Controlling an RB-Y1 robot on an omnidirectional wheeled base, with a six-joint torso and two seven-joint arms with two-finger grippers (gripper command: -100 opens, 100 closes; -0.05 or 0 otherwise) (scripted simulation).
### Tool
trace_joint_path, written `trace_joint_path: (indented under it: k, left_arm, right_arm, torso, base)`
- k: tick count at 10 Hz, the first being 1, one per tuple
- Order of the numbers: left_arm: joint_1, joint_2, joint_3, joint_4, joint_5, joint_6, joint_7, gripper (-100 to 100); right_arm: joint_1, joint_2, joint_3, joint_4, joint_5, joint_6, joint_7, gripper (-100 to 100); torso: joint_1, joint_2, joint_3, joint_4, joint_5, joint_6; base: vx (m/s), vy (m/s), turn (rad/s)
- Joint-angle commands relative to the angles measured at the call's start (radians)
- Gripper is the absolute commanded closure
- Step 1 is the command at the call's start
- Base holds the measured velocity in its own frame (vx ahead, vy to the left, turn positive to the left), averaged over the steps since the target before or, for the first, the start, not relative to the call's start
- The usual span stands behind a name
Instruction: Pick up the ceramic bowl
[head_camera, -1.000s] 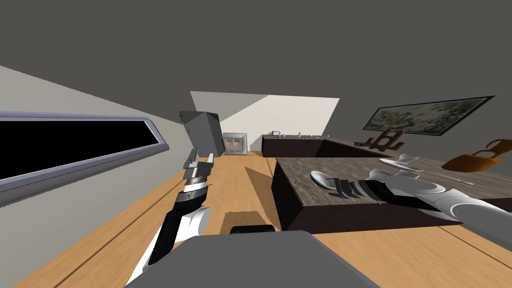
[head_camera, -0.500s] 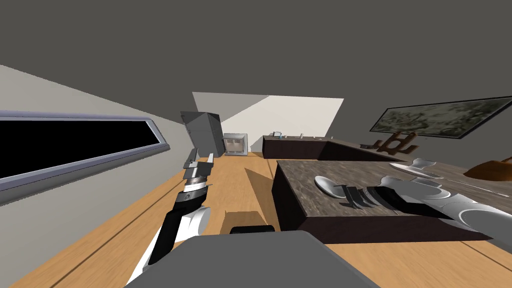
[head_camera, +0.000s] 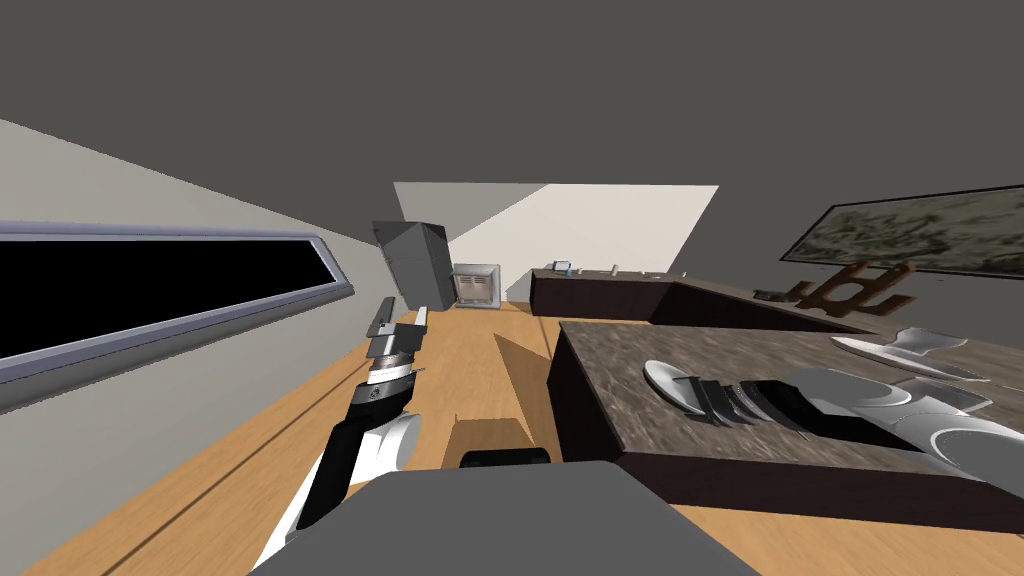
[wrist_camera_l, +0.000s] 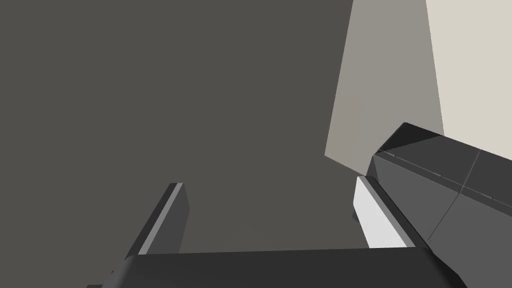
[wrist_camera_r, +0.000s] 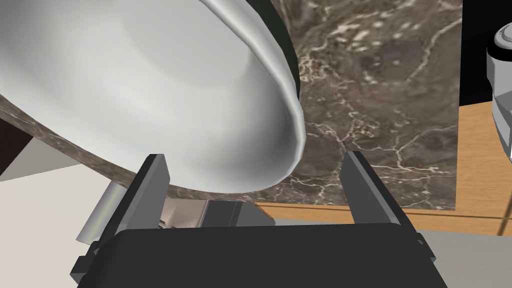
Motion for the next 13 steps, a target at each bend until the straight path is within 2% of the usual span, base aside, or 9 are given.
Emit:
trace_joint_path:
  k: [1,2,4,5,9,10,11,12,13]
  left_arm:
    - [0.000,0.000,0.000,0.000,0.000,0.000,0.000,0]
    - [0.000,0.000,0.000,0.000,0.000,0.000,0.000,0]
    - [0.000,0.000,0.000,0.000,0.000,0.000,0.000,0]
    - [0.000,0.000,0.000,0.000,0.000,0.000,0.000,0]
    - [0.000,0.000,0.000,0.000,0.000,0.000,0.000,0]
    - [0.000,0.000,0.000,0.000,0.000,0.000,0.000,0]
    - [0.000,0.000,0.000,0.000,0.000,0.000,0.000,0]
    - [0.000,0.000,0.000,0.000,0.000,0.000,0.000,0]
    - [0.000,0.000,0.000,0.000,0.000,0.000,0.000,0]
  right_arm:
    - [-0.033,0.018,0.034,0.050,-0.014,-0.006,0.000,-100]
    - [-0.033,0.018,0.034,0.062,-0.014,-0.006,0.000,-100]
    - [-0.066,0.039,0.073,0.132,-0.037,-0.012,0.002,-100]
    - [-0.066,0.039,0.073,0.132,-0.037,-0.012,0.002,-100]
    - [-0.131,0.079,0.152,0.260,-0.082,-0.022,0.004,-100]
    - [-0.131,0.079,0.152,0.272,-0.082,-0.022,0.004,-100]
    - [-0.148,0.089,0.171,0.308,-0.094,-0.024,0.005,-100]
    - [-0.136,0.084,0.160,0.289,-0.090,-0.024,0.008,-100]
    - [-0.137,0.085,0.161,0.293,-0.091,-0.024,0.008,100]
  torso:
    - [0.000,0.000,0.000,0.000,0.000,0.000]
    - [-0.001,0.003,0.002,0.001,0.000,0.000]
    - [0.000,0.003,0.002,0.001,0.000,0.001]
    - [0.000,0.003,0.002,0.001,0.000,0.001]
    - [0.001,0.004,0.002,0.001,0.000,0.000]
    - [0.002,0.005,0.003,0.001,0.001,0.001]
    - [0.000,0.003,0.002,0.001,0.000,0.002]
    - [-0.001,0.002,0.001,0.001,0.000,0.001]
    - [-0.001,-0.001,0.000,0.000,0.000,0.002]
  base:
    - [-0.133,-0.022,0.254]
    - [-0.105,-0.013,0.075]
    - [-0.104,-0.008,0.192]
    - [-0.082,-0.007,0.110]
    - [-0.116,0.012,0.242]
    - [-0.089,0.006,0.051]
    - [-0.075,-0.007,0.169]
    - [-0.036,-0.006,0.050]
    - [-0.006,-0.001,-0.010]
